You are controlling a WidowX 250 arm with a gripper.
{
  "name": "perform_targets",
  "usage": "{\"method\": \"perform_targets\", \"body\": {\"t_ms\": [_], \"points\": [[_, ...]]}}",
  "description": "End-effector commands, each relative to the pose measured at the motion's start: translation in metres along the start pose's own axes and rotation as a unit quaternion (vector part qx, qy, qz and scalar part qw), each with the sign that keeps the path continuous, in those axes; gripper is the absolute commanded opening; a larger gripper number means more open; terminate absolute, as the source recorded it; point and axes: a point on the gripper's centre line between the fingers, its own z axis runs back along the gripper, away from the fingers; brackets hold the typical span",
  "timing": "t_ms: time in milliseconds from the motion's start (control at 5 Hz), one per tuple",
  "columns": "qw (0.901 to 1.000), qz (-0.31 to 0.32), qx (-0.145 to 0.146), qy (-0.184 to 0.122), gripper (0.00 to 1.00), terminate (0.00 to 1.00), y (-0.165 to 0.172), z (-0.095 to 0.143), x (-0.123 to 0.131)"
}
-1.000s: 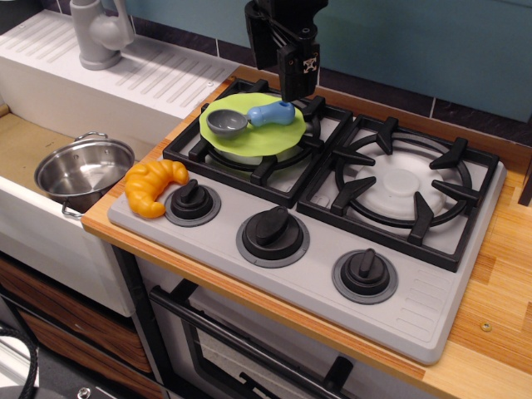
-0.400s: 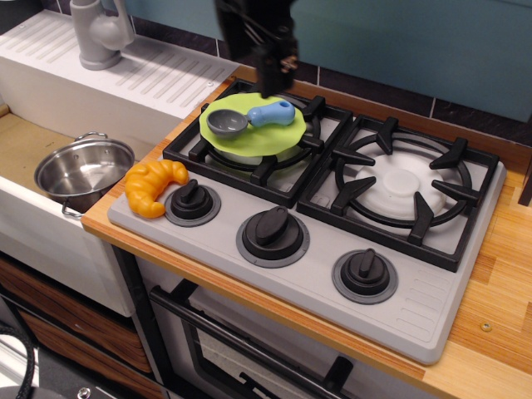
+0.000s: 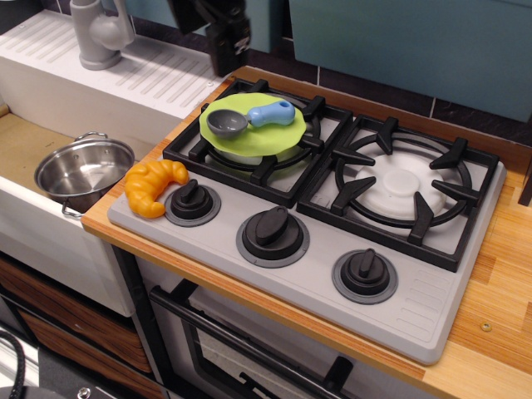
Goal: Put spoon on plate and croissant in pot or pan in sink
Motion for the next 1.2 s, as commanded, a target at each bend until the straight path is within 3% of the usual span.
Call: {"method": "perform_targets", "body": {"t_ms": [0, 400, 1000], "points": [[0.9971, 0.063, 0.032, -0.030, 1.00, 0.00, 0.034, -0.008, -0.033], [0.9938, 0.105, 0.028, -0.024, 1.00, 0.00, 0.036, -0.033, -0.064], [0.9898, 0.140, 0.026, 0.006, 1.00, 0.00, 0.012, -0.061, -0.063]]}}
